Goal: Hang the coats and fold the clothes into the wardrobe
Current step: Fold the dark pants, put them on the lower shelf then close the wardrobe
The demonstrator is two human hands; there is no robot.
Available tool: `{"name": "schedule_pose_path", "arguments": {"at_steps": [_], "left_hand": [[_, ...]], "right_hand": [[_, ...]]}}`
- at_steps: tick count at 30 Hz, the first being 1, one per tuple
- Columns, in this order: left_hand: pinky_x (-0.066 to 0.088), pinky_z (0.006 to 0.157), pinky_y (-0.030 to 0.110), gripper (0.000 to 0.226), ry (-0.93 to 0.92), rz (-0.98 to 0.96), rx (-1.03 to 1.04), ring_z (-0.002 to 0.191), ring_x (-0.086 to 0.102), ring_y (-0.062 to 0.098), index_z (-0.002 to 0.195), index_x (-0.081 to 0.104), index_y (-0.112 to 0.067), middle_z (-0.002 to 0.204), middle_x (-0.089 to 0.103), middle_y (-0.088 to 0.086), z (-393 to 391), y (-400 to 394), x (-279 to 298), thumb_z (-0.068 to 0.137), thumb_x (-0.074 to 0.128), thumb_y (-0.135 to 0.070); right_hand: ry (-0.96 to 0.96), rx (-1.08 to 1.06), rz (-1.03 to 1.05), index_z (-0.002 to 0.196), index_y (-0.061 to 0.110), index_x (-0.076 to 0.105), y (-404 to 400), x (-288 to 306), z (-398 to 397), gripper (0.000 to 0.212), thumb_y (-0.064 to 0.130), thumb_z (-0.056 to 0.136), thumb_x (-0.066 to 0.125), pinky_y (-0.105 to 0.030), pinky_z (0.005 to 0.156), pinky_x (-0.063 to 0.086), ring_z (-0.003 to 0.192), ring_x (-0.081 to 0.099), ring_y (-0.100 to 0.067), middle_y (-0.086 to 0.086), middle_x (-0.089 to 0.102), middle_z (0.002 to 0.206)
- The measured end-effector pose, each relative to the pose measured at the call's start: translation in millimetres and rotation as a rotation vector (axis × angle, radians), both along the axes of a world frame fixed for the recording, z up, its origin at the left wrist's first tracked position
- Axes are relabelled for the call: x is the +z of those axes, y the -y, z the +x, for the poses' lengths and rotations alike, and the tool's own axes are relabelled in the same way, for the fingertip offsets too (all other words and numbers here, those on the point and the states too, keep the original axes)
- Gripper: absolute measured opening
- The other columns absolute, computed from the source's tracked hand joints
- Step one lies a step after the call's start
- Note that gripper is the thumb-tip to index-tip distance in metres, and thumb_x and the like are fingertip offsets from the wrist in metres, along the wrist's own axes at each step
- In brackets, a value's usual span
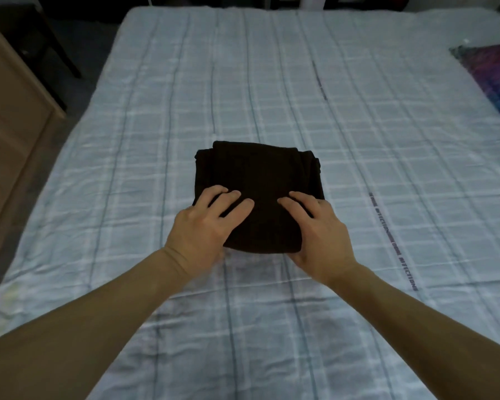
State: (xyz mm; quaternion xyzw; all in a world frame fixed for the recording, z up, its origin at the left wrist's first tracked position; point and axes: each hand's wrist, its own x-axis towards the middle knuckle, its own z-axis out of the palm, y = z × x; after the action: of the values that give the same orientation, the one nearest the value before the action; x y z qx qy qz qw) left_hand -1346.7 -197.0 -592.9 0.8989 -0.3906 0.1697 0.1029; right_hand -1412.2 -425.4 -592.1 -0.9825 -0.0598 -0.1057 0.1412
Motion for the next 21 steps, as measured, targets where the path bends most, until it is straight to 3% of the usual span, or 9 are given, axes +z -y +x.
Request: {"name": "schedule_pose_path", "arguments": {"at_steps": [6,9,15,18,21], "left_hand": [[0.057,0.053,0.032,0.081,-0.027,0.003,0.049,0.115,0.061,0.034,0.130,0.064,-0.016,0.125,0.066,0.010,-37,-18,97,0.054,0.086,-0.003],[0.059,0.057,0.033,0.075,-0.027,0.013,0.094,0.115,0.062,0.034,0.130,0.065,-0.014,0.125,0.066,0.011,-63,-32,150,0.059,0.088,-0.012],[0.060,0.060,0.037,0.072,0.072,0.020,0.181,0.116,0.060,0.034,0.131,0.062,-0.015,0.127,0.065,0.012,-131,-54,256,0.063,0.082,-0.005],[0.061,0.064,0.039,0.056,0.158,0.033,0.234,0.114,0.062,0.035,0.129,0.066,-0.013,0.125,0.066,0.013,-170,-62,312,0.073,0.071,-0.010],[0.059,0.060,0.036,0.059,0.243,0.038,0.305,0.114,0.061,0.034,0.128,0.066,-0.013,0.124,0.067,0.011,-213,-73,361,0.071,0.075,-0.006]], "right_hand": [[0.035,0.045,-0.024,0.138,0.027,0.045,-13,97,-25,0.092,0.034,0.058,0.090,-0.040,0.063,0.061,0.117,0.056,-0.032,-0.004,0.051,0.142],[0.042,0.091,-0.050,0.138,0.027,0.044,-24,151,-38,0.092,0.034,0.059,0.091,-0.040,0.061,0.061,0.116,0.056,-0.033,-0.004,0.052,0.141],[0.151,0.198,-0.042,0.137,0.025,0.048,-39,252,-84,0.085,0.036,0.063,0.088,-0.039,0.065,0.061,0.115,0.057,-0.032,-0.004,0.053,0.140],[0.200,0.248,-0.035,0.137,0.025,0.049,-47,303,-108,0.085,0.035,0.063,0.089,-0.040,0.065,0.061,0.116,0.057,-0.031,-0.005,0.053,0.140],[0.253,0.309,-0.031,0.138,0.025,0.049,-59,351,-134,0.083,0.034,0.064,0.087,-0.040,0.069,0.061,0.117,0.056,-0.031,-0.004,0.052,0.141]]}}
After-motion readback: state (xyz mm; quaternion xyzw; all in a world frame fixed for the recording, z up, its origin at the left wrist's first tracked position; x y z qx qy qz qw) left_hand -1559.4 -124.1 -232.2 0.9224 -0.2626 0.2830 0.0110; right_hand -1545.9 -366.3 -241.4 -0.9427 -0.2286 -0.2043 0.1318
